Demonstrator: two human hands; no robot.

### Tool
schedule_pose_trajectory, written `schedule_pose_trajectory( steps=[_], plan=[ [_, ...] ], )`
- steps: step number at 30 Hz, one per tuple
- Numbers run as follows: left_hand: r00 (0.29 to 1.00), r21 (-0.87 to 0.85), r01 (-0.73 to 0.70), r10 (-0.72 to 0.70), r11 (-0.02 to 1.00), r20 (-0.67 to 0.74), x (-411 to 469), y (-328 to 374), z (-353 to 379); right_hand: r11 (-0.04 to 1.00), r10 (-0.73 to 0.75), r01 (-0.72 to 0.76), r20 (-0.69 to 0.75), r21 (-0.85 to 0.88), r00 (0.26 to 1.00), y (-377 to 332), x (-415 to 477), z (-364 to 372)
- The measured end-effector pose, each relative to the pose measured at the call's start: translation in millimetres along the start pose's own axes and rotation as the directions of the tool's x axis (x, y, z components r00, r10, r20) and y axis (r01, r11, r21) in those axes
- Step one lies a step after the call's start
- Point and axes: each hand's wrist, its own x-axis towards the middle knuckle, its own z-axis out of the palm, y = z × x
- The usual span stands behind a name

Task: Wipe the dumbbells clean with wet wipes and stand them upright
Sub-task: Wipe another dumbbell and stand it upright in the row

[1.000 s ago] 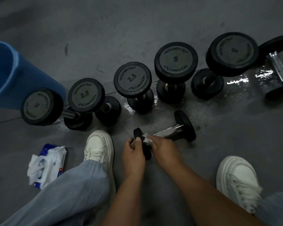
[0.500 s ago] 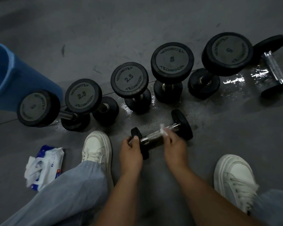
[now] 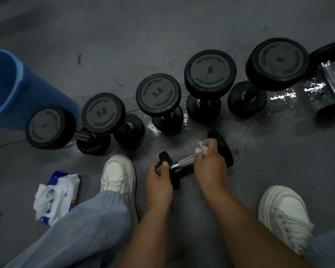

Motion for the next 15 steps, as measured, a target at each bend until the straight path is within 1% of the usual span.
schedule_pose_trajectory(
  steps=[1,2,3,4,5,6,8,9,10,11,12,13,14,15],
  plan=[
    [1.000,-0.001,-0.003,0.003,1.000,0.000,-1,1,0,0.998,0.039,-0.037,0.041,-0.043,0.998,2,1,0],
    [1.000,-0.004,-0.004,0.004,1.000,-0.001,-2,1,0,0.996,0.018,-0.008,0.117,-0.090,0.993,1,1,2],
    [1.000,-0.003,-0.008,0.008,1.000,0.001,-2,2,0,0.992,-0.042,0.065,0.210,-0.105,0.977,1,0,5],
    [1.000,0.002,-0.009,0.009,1.000,0.004,-1,2,0,0.989,-0.092,0.120,0.274,-0.086,0.957,-2,-3,6],
    [1.000,0.008,-0.011,0.011,1.000,0.005,-1,3,-1,0.989,-0.113,0.137,0.297,-0.062,0.948,-3,-5,7],
    [1.000,0.010,-0.013,0.013,1.000,0.004,-1,3,-1,0.992,-0.096,0.113,0.263,-0.051,0.960,0,-4,6],
    [1.000,0.012,-0.021,0.021,1.000,-0.001,-2,3,-1,1.000,-0.016,0.017,0.082,-0.011,0.997,9,-1,5],
    [1.000,0.017,-0.027,0.027,0.999,-0.002,-3,3,-1,1.000,-0.007,0.008,0.068,-0.012,0.998,11,-3,7],
    [1.000,0.017,-0.028,0.027,0.999,0.000,-3,3,-2,0.998,-0.054,0.059,0.151,-0.027,0.987,10,-7,11],
    [1.000,0.006,-0.025,0.025,1.000,0.005,-4,4,-2,0.989,-0.134,0.146,0.262,-0.025,0.956,8,-12,16],
    [1.000,-0.008,-0.020,0.020,1.000,0.010,-4,3,-2,0.980,-0.185,0.198,0.319,-0.011,0.930,4,-15,19],
    [1.000,-0.017,-0.016,0.017,1.000,0.013,-3,3,-2,0.981,-0.184,0.193,0.308,0.004,0.933,2,-13,18],
    [1.000,-0.022,-0.013,0.014,1.000,0.015,-3,3,-2,0.991,-0.136,0.132,0.235,0.035,0.962,3,-8,16],
    [1.000,-0.026,-0.015,0.015,1.000,0.014,-3,3,-2,0.995,-0.073,0.064,0.118,0.081,0.990,6,-3,12]
  ],
)
